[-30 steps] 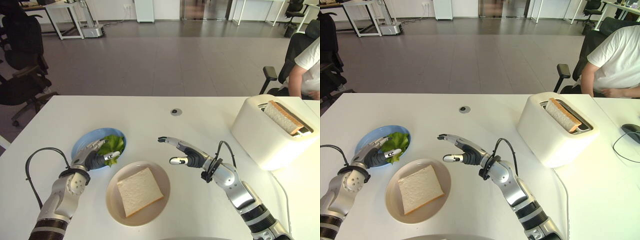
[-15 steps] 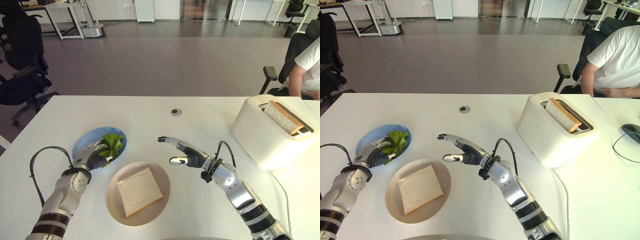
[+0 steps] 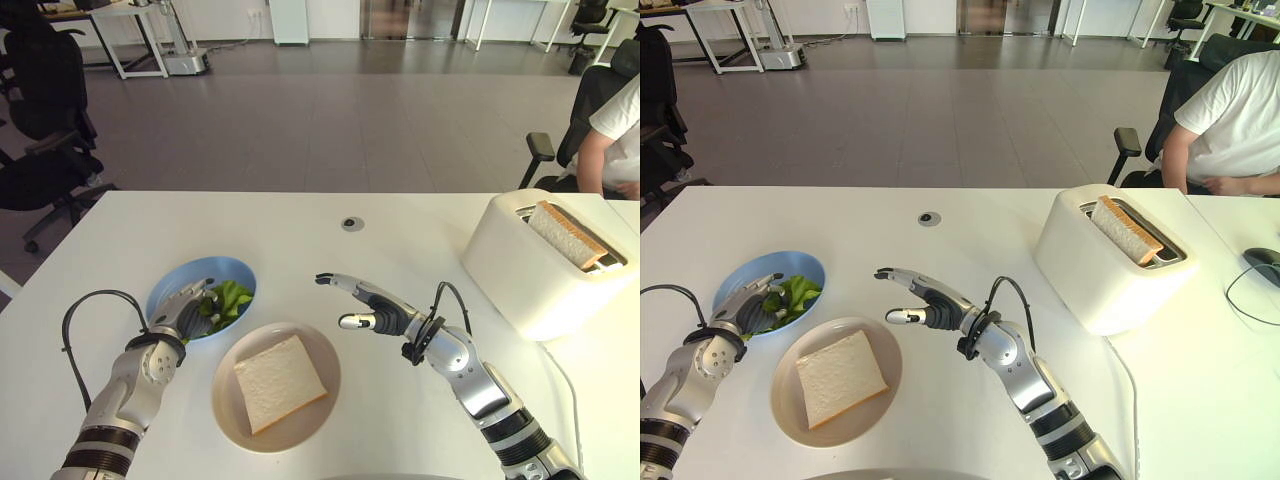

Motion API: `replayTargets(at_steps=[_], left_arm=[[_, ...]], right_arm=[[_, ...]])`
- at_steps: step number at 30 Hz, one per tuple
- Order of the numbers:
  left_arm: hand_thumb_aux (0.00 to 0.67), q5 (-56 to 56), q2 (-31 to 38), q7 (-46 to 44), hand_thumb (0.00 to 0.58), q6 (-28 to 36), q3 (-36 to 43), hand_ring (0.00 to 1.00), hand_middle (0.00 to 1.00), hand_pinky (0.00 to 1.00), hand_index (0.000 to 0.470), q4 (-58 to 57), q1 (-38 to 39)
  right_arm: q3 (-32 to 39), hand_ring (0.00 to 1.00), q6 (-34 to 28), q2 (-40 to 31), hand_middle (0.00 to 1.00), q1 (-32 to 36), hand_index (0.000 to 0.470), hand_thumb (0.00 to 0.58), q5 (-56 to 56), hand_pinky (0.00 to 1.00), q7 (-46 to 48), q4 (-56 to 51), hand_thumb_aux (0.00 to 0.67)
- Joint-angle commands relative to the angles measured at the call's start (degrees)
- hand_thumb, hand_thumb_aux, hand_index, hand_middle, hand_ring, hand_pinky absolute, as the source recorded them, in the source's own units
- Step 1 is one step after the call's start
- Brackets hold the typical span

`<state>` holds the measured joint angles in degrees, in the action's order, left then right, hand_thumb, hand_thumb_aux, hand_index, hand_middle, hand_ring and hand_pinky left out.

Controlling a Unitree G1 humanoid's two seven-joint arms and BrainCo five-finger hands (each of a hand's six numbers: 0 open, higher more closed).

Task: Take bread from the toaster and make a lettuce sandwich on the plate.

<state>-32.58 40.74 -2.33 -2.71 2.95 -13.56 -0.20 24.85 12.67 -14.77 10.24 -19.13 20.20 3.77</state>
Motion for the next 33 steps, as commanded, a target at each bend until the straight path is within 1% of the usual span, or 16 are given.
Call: replayTargets(at_steps=[1,2,3,5,6,7,9,12,15,18,19,21,26,27,30,33], left_arm=[[0.67,-0.5,1.25,0.51,0.58,0.27,-1.42,0.0,0.0,0.0,0.47,3.24,1.75],[0.67,-0.74,1.54,0.99,0.58,0.22,-1.81,0.0,0.0,0.0,0.47,3.61,1.79],[0.42,-0.97,1.69,1.54,0.5,0.12,-2.08,0.0,0.0,0.0,0.295,3.85,1.89],[0.257,-1.22,1.71,2.07,0.36,0.03,-2.11,0.0,0.0,0.0,0.181,3.88,1.94],[0.008,-1.49,1.65,2.31,0.014,-0.02,-1.82,0.0,0.0,0.0,0.006,3.54,1.78],[0.0,-1.74,1.59,2.41,0.0,-0.09,-1.48,0.0,0.0,0.0,0.0,3.22,1.64],[0.0,-2.07,1.47,2.49,0.0,-0.2,-1.1,0.0,0.0,0.0,0.0,2.9,1.52],[0.037,-2.17,1.48,2.54,0.062,-0.28,-1.08,0.0,0.0,0.0,0.026,2.91,1.73],[0.029,-2.11,0.74,2.52,0.049,-0.91,-0.07,0.0,0.0,0.0,0.02,1.05,0.82],[0.236,-2.66,0.27,2.37,0.337,-1.36,1.43,0.0,0.0,0.0,0.166,-1.94,-0.66],[0.286,-2.91,0.24,2.44,0.39,-1.53,1.99,0.0,0.0,0.0,0.201,-3.27,-1.32],[0.334,-3.19,0.19,2.66,0.434,-1.96,3.0,0.0,0.0,0.0,0.234,-5.77,-2.61],[0.368,-3.05,-0.18,3.22,0.462,-3.32,4.94,0.0,0.0,0.0,0.258,-9.8,-4.93],[0.457,-2.94,-0.13,3.37,0.521,-3.58,5.06,0.0,0.0,0.0,0.321,-10.11,-5.09],[0.67,-2.35,0.32,4.21,0.58,-4.5,4.47,0.0,0.0,0.0,0.47,-9.12,-4.92],[0.67,-1.8,1.44,5.31,0.58,-5.07,2.32,0.0,0.0,0.0,0.47,-4.03,-3.12]], right_arm=[[-0.29,0.0,-0.1,-0.09,0.0,0.25,0.0,0.0,-0.14,0.0,0.34,-0.42,0.0],[-0.28,0.0,-0.12,-0.06,0.0,0.24,0.0,0.0,-0.16,0.0,0.31,-0.43,0.0],[-0.25,0.0,-0.09,-0.04,0.0,0.24,0.0,0.0,-0.18,0.0,0.3,-0.49,0.0],[-0.21,0.0,-0.03,-0.04,0.0,0.23,0.0,0.0,-0.2,0.0,0.3,-0.56,0.0],[-0.21,0.0,0.0,-0.04,0.0,0.23,0.0,0.0,-0.2,0.0,0.3,-0.59,0.0],[-0.23,0.0,0.02,-0.05,0.0,0.21,0.0,0.0,-0.21,0.0,0.29,-0.59,0.0],[-0.25,0.0,0.05,-0.07,0.0,0.17,0.0,0.0,-0.22,0.0,0.28,-0.55,0.0],[-0.17,0.0,0.03,-0.07,0.0,0.06,0.0,0.0,-0.21,0.0,0.38,-0.38,0.0],[-0.18,0.0,0.03,-0.11,0.0,0.0,0.0,0.0,-0.18,0.0,0.42,-0.41,0.0],[-0.19,0.0,0.15,-0.11,0.0,0.06,0.0,0.0,-0.15,0.0,0.41,-0.62,0.0],[-0.18,0.0,0.19,-0.09,0.0,0.07,0.0,0.0,-0.18,0.0,0.37,-0.71,0.0],[-0.19,0.0,0.23,-0.04,0.0,0.1,0.0,0.0,-0.25,0.0,0.27,-0.84,0.0],[-0.16,0.0,0.4,0.11,0.0,0.22,0.0,0.0,-0.39,0.0,0.04,-1.24,0.0],[-0.15,0.0,0.41,0.14,0.0,0.25,0.0,0.0,-0.41,0.0,0.02,-1.27,0.0],[-0.13,0.0,0.47,0.18,0.0,0.25,0.0,0.0,-0.5,0.0,-0.07,-1.3,0.0],[-0.07,0.0,0.57,0.21,0.0,0.29,0.0,0.0,-0.55,0.0,-0.08,-1.32,0.0]])
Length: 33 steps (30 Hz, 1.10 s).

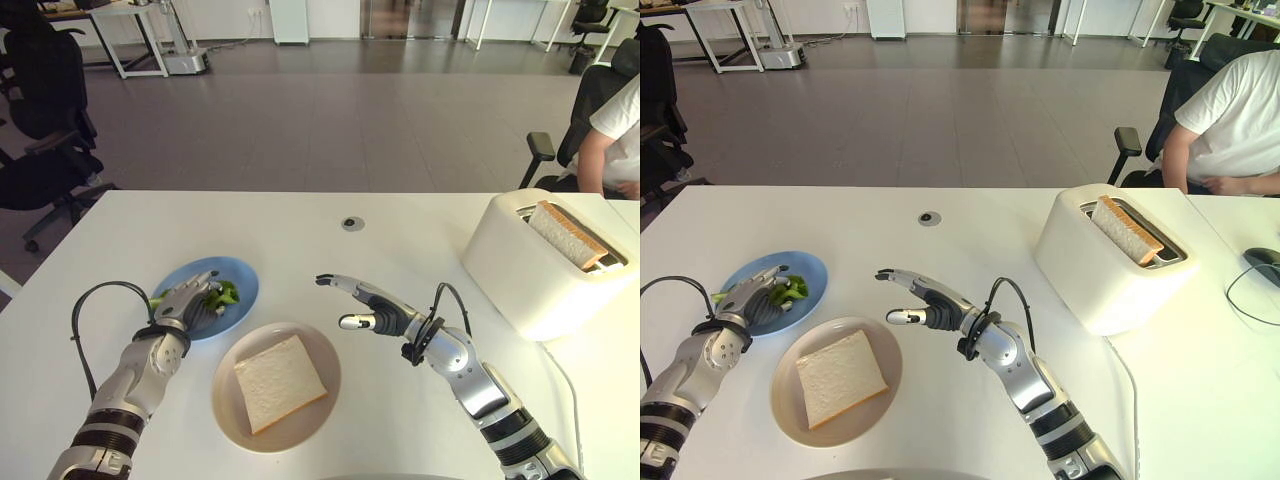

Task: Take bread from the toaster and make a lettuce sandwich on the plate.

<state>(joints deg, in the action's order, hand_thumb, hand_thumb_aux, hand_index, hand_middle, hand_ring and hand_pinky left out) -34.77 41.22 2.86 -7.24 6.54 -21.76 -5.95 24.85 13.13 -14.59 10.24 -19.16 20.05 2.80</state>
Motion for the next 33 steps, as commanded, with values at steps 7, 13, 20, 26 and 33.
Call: replayTargets(at_steps=[7,13,20,26,33], left_arm=[[0.67,3.03,2.66,-3.21,0.58,1.03,-10.27,0.0,0.0,0.0,0.47,26.09,13.33],[0.67,4.24,-3.95,-11.71,0.58,0.87,-4.76,0.0,0.0,0.0,0.47,58.59,34.44],[0.67,-2.63,-12.07,-8.65,0.58,-3.05,5.99,0.0,0.0,0.0,0.47,59.28,47.46],[0.67,-4.87,-11.16,-6.56,0.58,-3.73,-0.32,0.0,0.0,0.0,0.47,55.0,47.57],[0.497,-4.72,-12.14,-7.05,0.541,-4.77,-2.76,0.0,0.0,0.0,0.348,55.48,47.1]], right_arm=[[-0.15,0.0,0.35,-0.09,0.0,0.43,0.0,0.0,-0.46,0.0,0.19,-0.02,0.0],[-1.85,0.0,0.7,-1.18,0.0,0.28,0.0,0.0,0.38,0.0,0.15,-0.23,0.0],[-2.52,0.0,1.59,-1.91,0.0,0.42,0.0,0.0,0.81,0.0,0.78,-1.25,0.0],[-2.93,0.0,2.27,-1.9,0.0,0.4,0.0,0.0,0.72,0.0,0.64,-1.81,0.0],[-2.92,0.0,2.57,-1.92,0.0,0.39,0.0,0.0,0.71,0.0,0.9,-1.73,0.0]])
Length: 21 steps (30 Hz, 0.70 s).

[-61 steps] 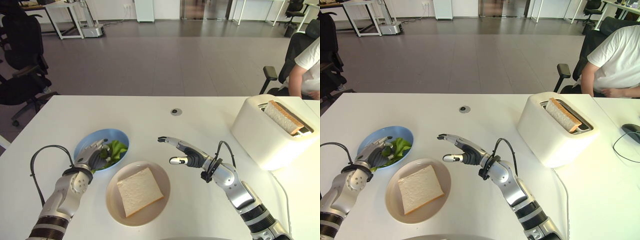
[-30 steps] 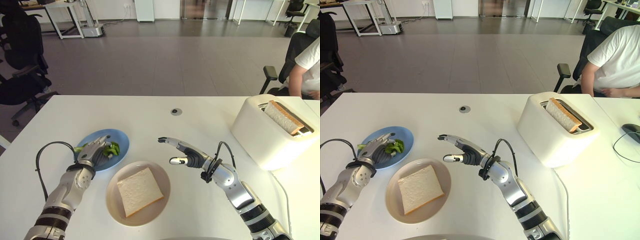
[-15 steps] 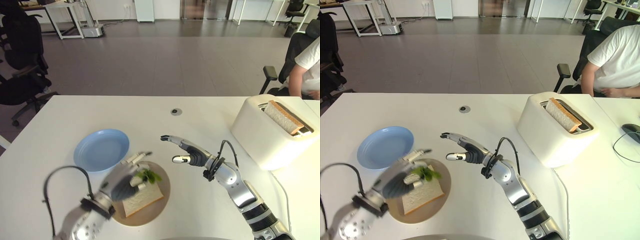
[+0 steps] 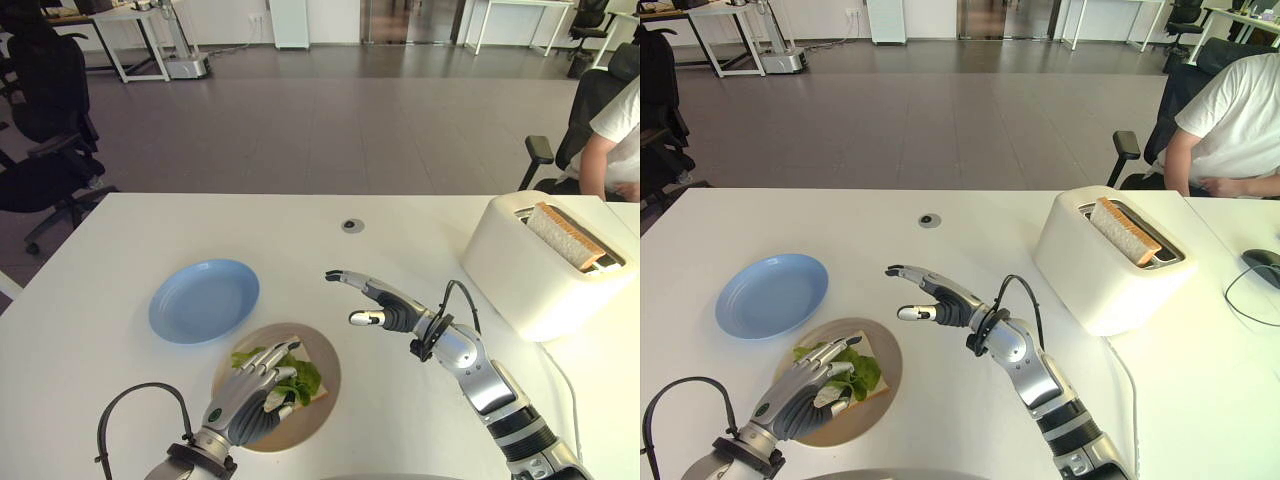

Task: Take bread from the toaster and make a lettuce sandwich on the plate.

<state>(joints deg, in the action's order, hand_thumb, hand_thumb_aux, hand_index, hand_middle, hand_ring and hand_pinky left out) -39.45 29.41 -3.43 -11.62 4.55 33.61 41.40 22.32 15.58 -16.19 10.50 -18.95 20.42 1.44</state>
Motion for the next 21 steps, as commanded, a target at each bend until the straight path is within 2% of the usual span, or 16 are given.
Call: replayTargets(at_steps=[1,3,4,5,6,17,19,21], left_arm=[[0.423,-0.07,-0.42,-0.79,0.501,-0.46,-0.92,0.0,0.0,0.0,0.297,-0.15,-0.45],[0.3,-0.25,-0.59,-1.05,0.403,-0.59,-0.73,0.0,0.0,0.0,0.21,-0.65,-0.76],[0.145,-0.4,-0.71,-1.17,0.223,-0.69,-0.43,0.0,0.0,0.0,0.101,-0.8,-0.89],[0.024,-0.54,-0.85,-1.28,0.04,-0.77,-0.18,0.0,0.0,0.0,0.017,-0.88,-0.98],[0.0,-0.57,-0.96,-1.44,0.0,-0.81,-0.01,0.0,0.0,0.0,0.0,-0.94,-1.04],[0.0,1.53,-0.7,-2.74,0.0,-3.08,-5.13,0.0,0.0,0.0,0.0,1.65,0.09],[0.0,5.01,-2.54,-1.66,0.0,-4.96,-4.93,0.0,0.0,0.0,0.0,2.52,-1.67],[0.0,13.57,-5.6,-0.48,0.0,-8.9,-2.71,0.0,0.0,0.0,0.0,1.86,-4.18]], right_arm=[[-0.36,0.0,0.13,-0.3,0.0,0.09,0.0,0.0,0.47,0.0,0.54,-0.32,0.0],[-0.34,0.0,0.16,-0.29,0.0,0.07,0.0,0.0,0.44,0.0,0.54,-0.26,0.0],[-0.34,0.0,0.18,-0.29,0.0,0.08,0.0,0.0,0.43,0.0,0.53,-0.25,0.0],[-0.34,0.0,0.2,-0.28,0.0,0.09,0.0,0.0,0.43,0.0,0.53,-0.25,0.0],[-0.33,0.0,0.21,-0.28,0.0,0.11,0.0,0.0,0.43,0.0,0.55,-0.26,0.0],[-2.27,0.0,1.3,-1.98,0.0,-0.51,0.0,0.0,0.42,0.0,0.19,2.61,0.0],[-9.3,0.0,2.85,-6.4,0.0,-0.36,0.0,0.0,-0.14,0.0,-1.44,9.02,0.0],[-20.64,0.0,4.49,-14.24,0.0,1.35,0.0,0.0,-3.73,0.0,-4.62,12.78,0.0]])
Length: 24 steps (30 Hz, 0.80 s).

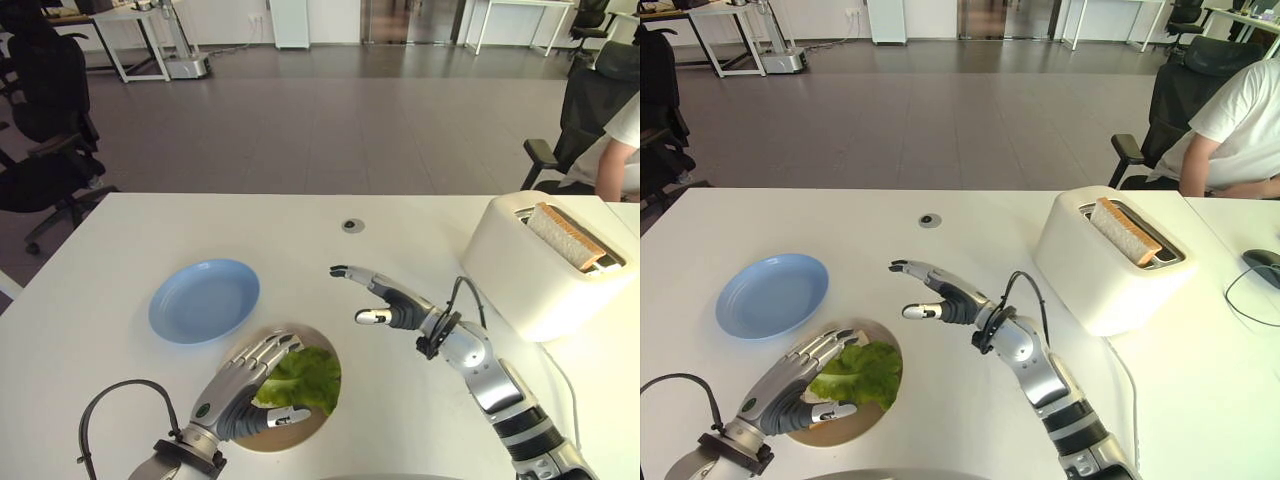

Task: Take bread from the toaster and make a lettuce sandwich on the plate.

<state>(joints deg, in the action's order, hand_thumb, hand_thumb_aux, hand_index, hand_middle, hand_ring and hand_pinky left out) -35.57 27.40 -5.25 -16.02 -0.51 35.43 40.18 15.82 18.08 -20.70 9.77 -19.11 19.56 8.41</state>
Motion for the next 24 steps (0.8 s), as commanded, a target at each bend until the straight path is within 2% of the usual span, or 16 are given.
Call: replayTargets(at_steps=[1,3,5,8,13,14,15,16,17,19,20,22,24], left_arm=[[0.0,13.05,-4.59,1.56,0.0,-6.27,3.14,0.0,0.0,0.0,0.0,-0.71,-3.9],[0.0,21.6,-6.45,1.11,0.0,-9.91,4.23,0.0,0.0,0.0,0.0,-3.49,-5.84],[0.0,30.22,-7.95,0.3,0.0,-13.34,4.5,0.0,0.0,0.0,0.0,-5.92,-7.76],[0.0,35.3,-8.49,-1.04,0.0,-16.23,3.65,0.0,0.0,0.0,0.0,-8.4,-8.81],[0.0,33.78,-9.12,-2.58,0.0,-18.26,3.73,0.0,0.0,0.0,0.0,-9.71,-9.01],[0.0,33.59,-9.24,-2.8,0.0,-18.41,3.76,0.0,0.0,0.0,0.0,-9.87,-9.11],[0.0,33.58,-9.36,-3.0,0.0,-18.5,3.7,0.0,0.0,0.0,0.0,-10.03,-9.2],[0.0,33.61,-9.48,-3.16,0.0,-18.6,3.59,0.0,0.0,0.0,0.0,-10.16,-9.23],[0.0,33.48,-9.61,-3.29,0.0,-18.77,3.49,0.0,0.0,0.0,0.0,-10.34,-9.18],[0.0,32.66,-9.79,-3.43,0.0,-19.11,3.48,0.0,0.0,0.0,0.0,-10.71,-9.09],[0.0,32.07,-9.94,-3.33,0.0,-19.18,3.34,0.0,0.0,0.0,0.0,-10.92,-9.09],[0.0,31.32,-10.2,-3.18,0.0,-19.18,3.07,0.0,0.0,0.0,0.0,-11.25,-9.19],[0.0,30.71,-10.48,-3.13,0.0,-19.17,2.8,0.0,0.0,0.0,0.0,-11.34,-9.3]], right_arm=[[-18.59,0.0,2.57,-13.26,0.0,2.71,0.0,0.0,-5.53,0.0,-5.09,6.03,0.0],[-27.01,0.0,2.19,-20.23,0.0,2.31,0.0,0.0,-7.42,0.0,-6.71,3.36,0.0],[-32.06,0.0,0.83,-24.88,0.0,0.43,0.0,0.0,-7.68,0.0,-7.37,-2.71,0.0],[-34.49,0.0,-0.31,-28.22,0.0,-3.18,0.0,0.0,-8.42,0.0,-8.1,-10.69,0.0],[-34.78,0.0,-3.53,-29.07,0.0,-5.49,0.0,0.0,-6.7,0.0,-7.81,-16.46,0.0],[-34.59,0.0,-4.01,-29.04,0.0,-5.52,0.12,0.258,-6.28,0.0,-7.58,-17.22,0.171],[-34.35,0.0,-4.39,-28.94,0.0,-5.5,0.227,0.425,-5.83,0.0,-7.3,-17.72,0.323],[-33.99,0.0,-4.65,-28.75,0.0,-5.49,0.31,0.512,-5.4,0.0,-6.96,-17.89,0.441],[-33.57,0.0,-4.89,-28.49,0.0,-5.44,0.405,0.569,-4.9,0.0,-6.61,-17.75,0.578],[-32.89,0.0,-5.12,-27.81,0.0,-5.18,0.417,0.572,-3.72,0.0,-6.05,-16.88,0.594],[-32.7,0.0,-5.17,-27.49,0.0,-4.92,0.4,0.567,-3.09,0.0,-5.98,-16.48,0.57],[-32.36,0.0,-5.38,-27.13,0.0,-4.61,0.47,0.58,-1.65,0.0,-5.57,-15.76,0.67],[-32.33,0.0,-5.78,-26.67,0.0,-4.46,0.47,0.58,0.17,0.0,-4.87,-15.14,0.67]])
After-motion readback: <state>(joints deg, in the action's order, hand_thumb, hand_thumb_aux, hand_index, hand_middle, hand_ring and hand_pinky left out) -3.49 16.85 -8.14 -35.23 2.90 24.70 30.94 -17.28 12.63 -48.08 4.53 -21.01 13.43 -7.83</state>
